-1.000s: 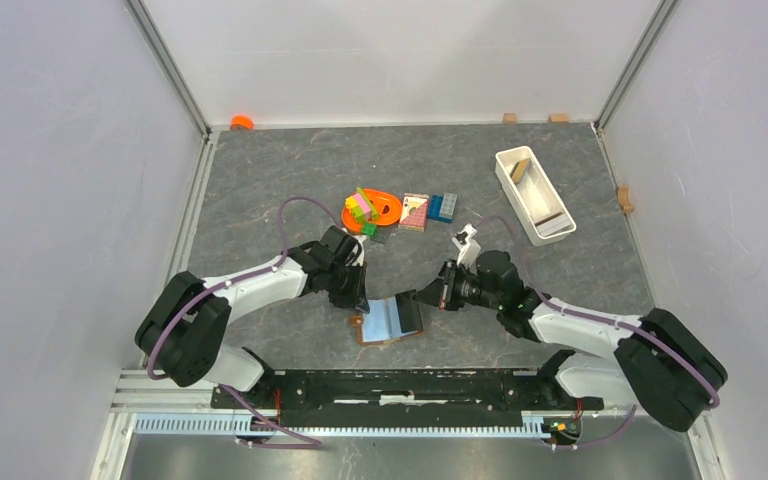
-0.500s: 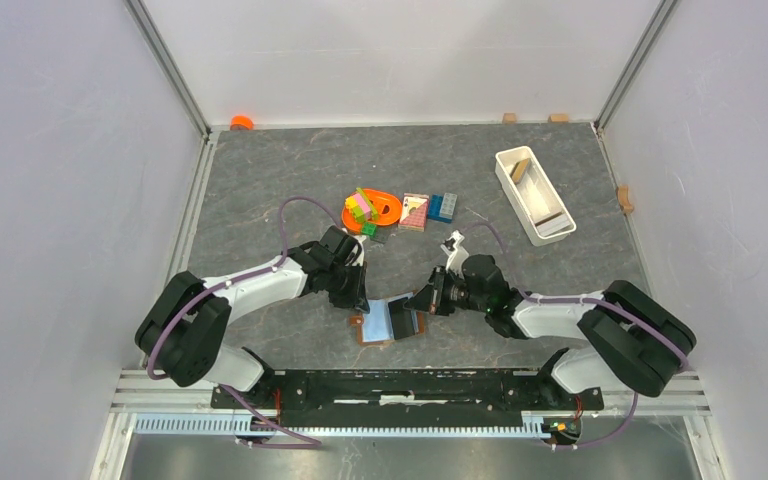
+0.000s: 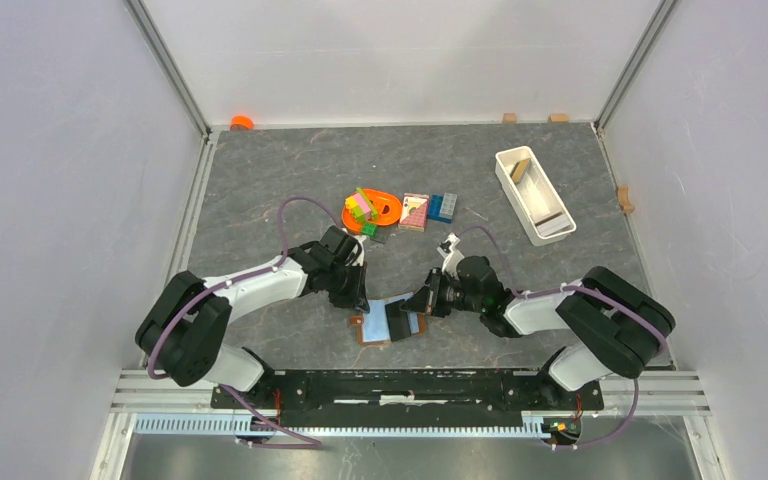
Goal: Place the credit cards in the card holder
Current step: Insert the credit card into the card holder.
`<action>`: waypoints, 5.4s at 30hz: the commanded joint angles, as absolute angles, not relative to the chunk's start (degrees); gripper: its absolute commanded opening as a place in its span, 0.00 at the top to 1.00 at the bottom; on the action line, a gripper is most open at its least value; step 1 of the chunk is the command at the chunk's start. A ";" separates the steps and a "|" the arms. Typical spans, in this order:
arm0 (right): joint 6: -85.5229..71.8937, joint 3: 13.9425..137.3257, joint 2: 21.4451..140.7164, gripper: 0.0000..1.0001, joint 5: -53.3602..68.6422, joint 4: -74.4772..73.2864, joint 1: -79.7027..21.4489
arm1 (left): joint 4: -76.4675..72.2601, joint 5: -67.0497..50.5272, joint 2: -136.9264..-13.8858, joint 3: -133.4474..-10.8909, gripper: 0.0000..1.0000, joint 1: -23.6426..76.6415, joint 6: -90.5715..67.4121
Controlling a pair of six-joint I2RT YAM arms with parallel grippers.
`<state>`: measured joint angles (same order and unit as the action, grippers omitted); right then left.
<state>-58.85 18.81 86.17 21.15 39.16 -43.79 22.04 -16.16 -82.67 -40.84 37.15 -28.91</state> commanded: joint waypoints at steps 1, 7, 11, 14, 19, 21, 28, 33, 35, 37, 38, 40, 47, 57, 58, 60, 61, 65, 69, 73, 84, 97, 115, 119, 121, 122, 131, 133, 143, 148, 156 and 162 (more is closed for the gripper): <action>-60.11 20.99 87.87 1.00 22.18 43.68 -44.21 | 19.69 -16.27 -83.02 -40.41 0.98 37.35 -30.69; -60.38 20.97 88.81 1.00 20.30 42.38 -44.29 | 19.62 -16.27 -83.32 -40.54 0.98 37.36 -30.55; -60.41 21.12 90.35 1.00 19.24 41.55 -44.30 | 19.69 -16.33 -83.51 -40.64 0.98 37.35 -30.43; -59.54 21.08 90.28 1.00 17.14 39.60 -44.34 | 19.66 -16.31 -83.47 -40.56 0.98 37.37 -30.37; -58.28 21.62 90.83 1.00 15.84 37.85 -44.30 | 19.69 -16.27 -83.63 -40.58 0.98 37.35 -30.31; -57.69 21.95 91.16 1.00 14.83 37.18 -44.47 | 19.66 -16.29 -83.63 -40.57 0.98 37.36 -30.32; -55.09 23.44 92.57 1.00 10.99 33.66 -44.90 | 19.43 -16.44 -83.66 -40.45 0.98 37.35 -30.30; -53.81 24.51 93.62 1.00 9.08 31.80 -46.05 | 19.20 -16.52 -83.95 -40.53 0.98 37.36 -30.31; -53.61 24.61 94.01 1.00 8.57 31.54 -46.39 | 19.08 -16.61 -83.99 -40.45 0.98 37.35 -30.31; -53.67 24.70 94.65 1.00 8.63 31.72 -46.70 | 18.90 -16.71 -84.10 -40.59 0.98 37.35 -30.38; -53.82 24.70 94.91 1.00 8.70 31.79 -46.99 | 18.90 -16.68 -84.24 -40.60 0.98 37.35 -30.28; -53.70 24.66 95.10 1.00 8.54 31.66 -47.31 | 18.90 -16.60 -84.38 -40.67 0.98 37.39 -30.30; -52.56 24.36 93.16 1.00 6.59 29.05 -47.20 | 19.58 -14.05 -82.76 -40.51 0.77 37.35 -30.78; -52.12 24.39 92.25 1.00 5.62 28.04 -47.19 | 20.92 -13.27 -77.77 -36.87 0.42 37.38 -34.68; -52.12 24.35 92.16 1.00 5.52 28.04 -47.20 | 20.86 -13.19 -77.12 -36.25 0.42 37.35 -35.37; -51.99 24.42 92.22 1.00 5.43 27.87 -47.20 | 20.73 -12.87 -75.81 -34.86 0.42 37.37 -36.99; -51.97 24.35 92.21 1.00 5.41 27.92 -47.20 | 20.32 -12.91 -75.21 -33.83 0.42 37.36 -37.98; -51.90 24.43 92.16 1.00 5.39 27.95 -47.23 | 16.11 -13.87 -74.08 -30.01 0.47 37.51 -41.30; -51.34 24.52 90.52 1.00 5.37 26.76 -47.19 | 11.79 -14.14 -75.89 -28.36 0.60 37.93 -42.94; -51.11 24.27 87.38 1.00 4.20 24.96 -47.20 | 12.25 -11.58 -77.51 -28.65 0.78 38.08 -41.97; -51.03 24.43 83.53 1.00 5.12 23.84 -46.16 | 14.23 -9.49 -78.40 -29.49 0.90 38.06 -39.96; -48.77 25.16 83.05 1.00 4.37 22.15 -45.62 | 15.21 -9.47 -78.99 -30.63 0.91 38.06 -38.94; -43.34 28.56 84.97 1.00 2.14 17.86 -48.54 | 15.38 -10.05 -79.51 -31.75 0.91 38.06 -38.50; -43.22 28.39 85.31 1.00 1.89 17.47 -49.85 | 15.37 -10.11 -79.79 -31.93 0.92 38.06 -38.45; -43.24 28.27 85.45 1.00 1.35 17.02 -50.53 | 15.38 -10.12 -79.78 -32.04 0.92 38.06 -38.41; -43.35 28.07 85.52 1.00 1.28 17.03 -50.75 | 15.38 -10.11 -79.72 -32.07 0.92 38.06 -38.35; -46.12 24.87 85.18 1.00 2.87 17.99 -51.60 | 15.33 -10.03 -79.47 -31.78 0.92 38.06 -38.47; -46.15 24.54 84.67 1.00 2.46 16.66 -51.59 | 15.38 -10.02 -79.40 -31.82 0.92 38.06 -38.43; -47.99 23.26 87.05 1.00 5.64 20.45 -51.64 | 15.47 -10.02 -79.19 -31.75 0.92 38.06 -38.08; -49.93 23.15 89.26 1.00 7.68 24.17 -51.59 | 15.42 -10.11 -78.99 -31.74 0.92 38.06 -37.84; -52.33 23.11 91.86 1.00 8.36 27.80 -52.98 | 15.14 -10.77 -78.73 -31.79 0.92 38.06 -38.12; -54.00 23.63 94.72 1.00 8.63 30.76 -54.77 | 13.27 -12.37 -78.13 -31.10 0.92 38.06 -39.45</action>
